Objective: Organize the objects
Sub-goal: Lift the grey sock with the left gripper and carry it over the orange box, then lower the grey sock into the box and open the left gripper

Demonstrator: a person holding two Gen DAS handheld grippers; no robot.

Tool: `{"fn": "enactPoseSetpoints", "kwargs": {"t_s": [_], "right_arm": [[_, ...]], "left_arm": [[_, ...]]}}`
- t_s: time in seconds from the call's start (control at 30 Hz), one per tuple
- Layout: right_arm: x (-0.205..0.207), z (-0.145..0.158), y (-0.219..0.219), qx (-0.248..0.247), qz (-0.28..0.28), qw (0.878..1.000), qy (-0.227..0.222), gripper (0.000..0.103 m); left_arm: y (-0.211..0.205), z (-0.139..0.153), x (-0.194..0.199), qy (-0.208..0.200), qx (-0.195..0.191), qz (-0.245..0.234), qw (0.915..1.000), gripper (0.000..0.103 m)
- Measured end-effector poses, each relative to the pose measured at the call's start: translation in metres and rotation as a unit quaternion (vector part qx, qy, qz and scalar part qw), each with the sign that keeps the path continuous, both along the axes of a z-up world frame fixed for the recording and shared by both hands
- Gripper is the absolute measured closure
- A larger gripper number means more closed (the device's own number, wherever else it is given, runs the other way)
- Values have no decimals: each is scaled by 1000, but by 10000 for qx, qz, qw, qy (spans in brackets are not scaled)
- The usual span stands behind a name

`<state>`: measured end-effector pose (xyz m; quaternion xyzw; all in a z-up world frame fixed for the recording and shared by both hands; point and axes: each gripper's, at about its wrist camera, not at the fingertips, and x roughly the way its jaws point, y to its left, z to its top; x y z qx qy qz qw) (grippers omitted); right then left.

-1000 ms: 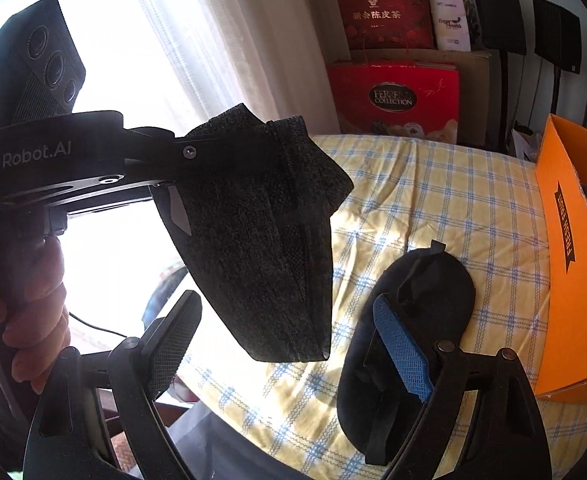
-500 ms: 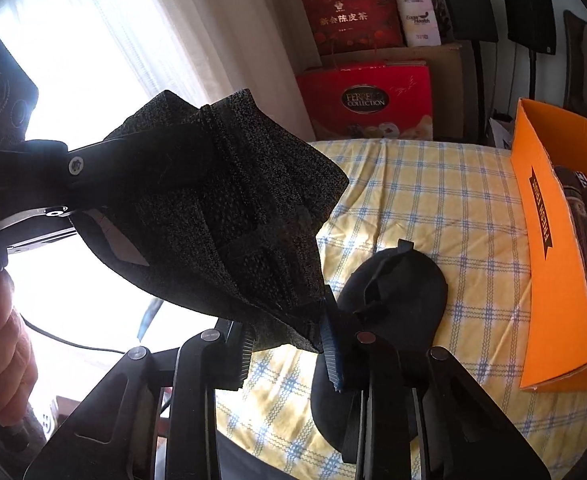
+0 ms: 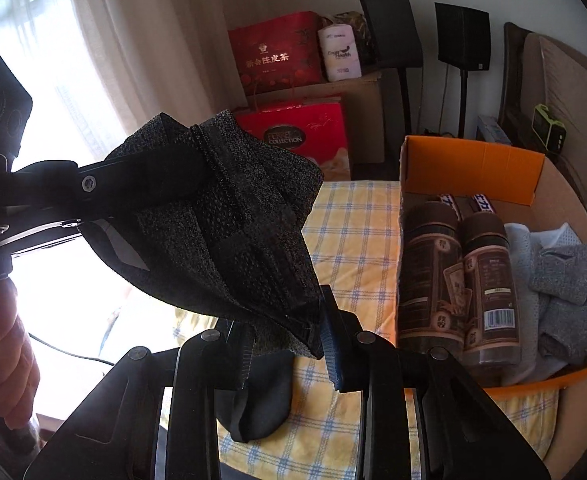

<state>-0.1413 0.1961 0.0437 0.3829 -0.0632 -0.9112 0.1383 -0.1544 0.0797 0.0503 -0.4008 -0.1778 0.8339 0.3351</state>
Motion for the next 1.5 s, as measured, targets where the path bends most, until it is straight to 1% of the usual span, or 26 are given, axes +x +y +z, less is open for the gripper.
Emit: {"fn": "enactPoseSetpoints", "kwargs": {"t_s": [0.2,0.37,0.5,0.63,0.7,0.83,0.97,1.03,1.2,1.3,1.37,1.43,1.47,1.5], "right_arm": [[-5,11,48,101,-408,9991,9,74],[-13,16,87,134,-710,9974,-49,74],[-26,23,117,207,-912,9956,-72,74],[-47,32,144,416,-1112,9929,-58,74],[-61,32,154,528,-1204,9913,-79,74],[-93,24,176,774,-1456,9862,-172,74],[-122,11,196,961,-1599,9822,-234,74],[-134,4,203,1012,-1619,9811,-304,74],[-161,-14,212,1378,-1602,9757,-586,74],[-175,-28,216,1535,-1574,9716,-877,70],[-181,-33,219,1546,-1558,9701,-1040,66],[-185,-40,220,1571,-1526,9684,-1190,55],[-186,-42,219,1612,-1536,9670,-1239,53],[-185,-45,219,1635,-1543,9662,-1262,46]], "left_arm": [[46,0,-20,-94,50,-372,9993,95],[89,2,-36,-43,-101,-634,9979,95],[116,5,-51,42,-201,-724,9972,95],[139,2,-74,65,-144,-748,9971,95],[149,-3,-89,35,-32,-745,9972,95],[171,-17,-117,-10,-7,-703,9975,94],[182,-35,-142,-97,35,-495,9987,94],[189,-47,-152,-170,-55,-432,9989,94],[200,-76,-176,-408,-317,-290,9982,94],[202,-92,-190,-669,-466,-161,9965,94],[202,-104,-200,-918,-670,-11,9935,94],[200,-117,-207,-1227,-815,168,9890,94],[197,-121,-208,-1323,-830,267,9874,93],[193,-123,-208,-1400,-845,398,9857,93]]}}
